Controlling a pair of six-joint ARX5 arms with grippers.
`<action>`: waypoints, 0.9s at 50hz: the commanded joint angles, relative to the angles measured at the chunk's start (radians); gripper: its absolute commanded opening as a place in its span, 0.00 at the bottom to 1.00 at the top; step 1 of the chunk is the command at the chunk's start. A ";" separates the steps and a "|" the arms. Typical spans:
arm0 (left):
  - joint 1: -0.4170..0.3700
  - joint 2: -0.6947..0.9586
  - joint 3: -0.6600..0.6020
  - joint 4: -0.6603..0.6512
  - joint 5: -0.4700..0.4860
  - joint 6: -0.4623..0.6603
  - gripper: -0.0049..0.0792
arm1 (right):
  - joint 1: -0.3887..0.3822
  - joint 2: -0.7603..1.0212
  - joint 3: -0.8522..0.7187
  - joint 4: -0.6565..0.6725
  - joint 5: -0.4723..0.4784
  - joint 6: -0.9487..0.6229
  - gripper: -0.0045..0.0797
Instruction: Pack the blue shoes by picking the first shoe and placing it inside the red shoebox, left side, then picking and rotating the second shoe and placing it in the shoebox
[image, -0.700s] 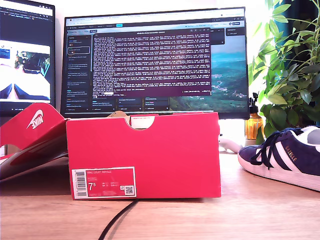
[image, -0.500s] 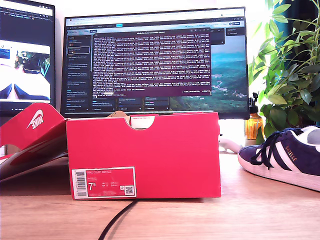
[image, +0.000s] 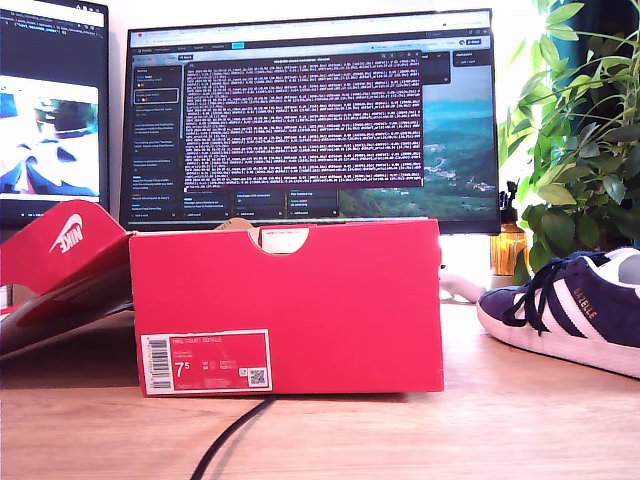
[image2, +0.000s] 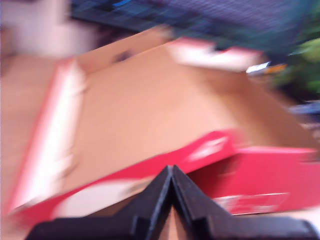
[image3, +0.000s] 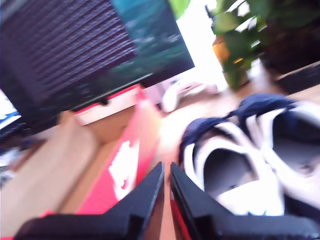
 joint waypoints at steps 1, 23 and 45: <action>-0.017 -0.003 0.011 0.002 0.041 -0.005 0.04 | 0.005 -0.004 0.049 0.009 -0.012 0.024 0.05; -0.096 0.359 0.378 -0.276 0.057 0.293 0.04 | 0.005 0.276 0.328 -0.220 -0.012 -0.060 0.05; -0.284 0.862 0.595 -0.480 -0.092 0.991 0.04 | 0.005 0.758 0.686 -0.426 -0.011 -0.226 0.05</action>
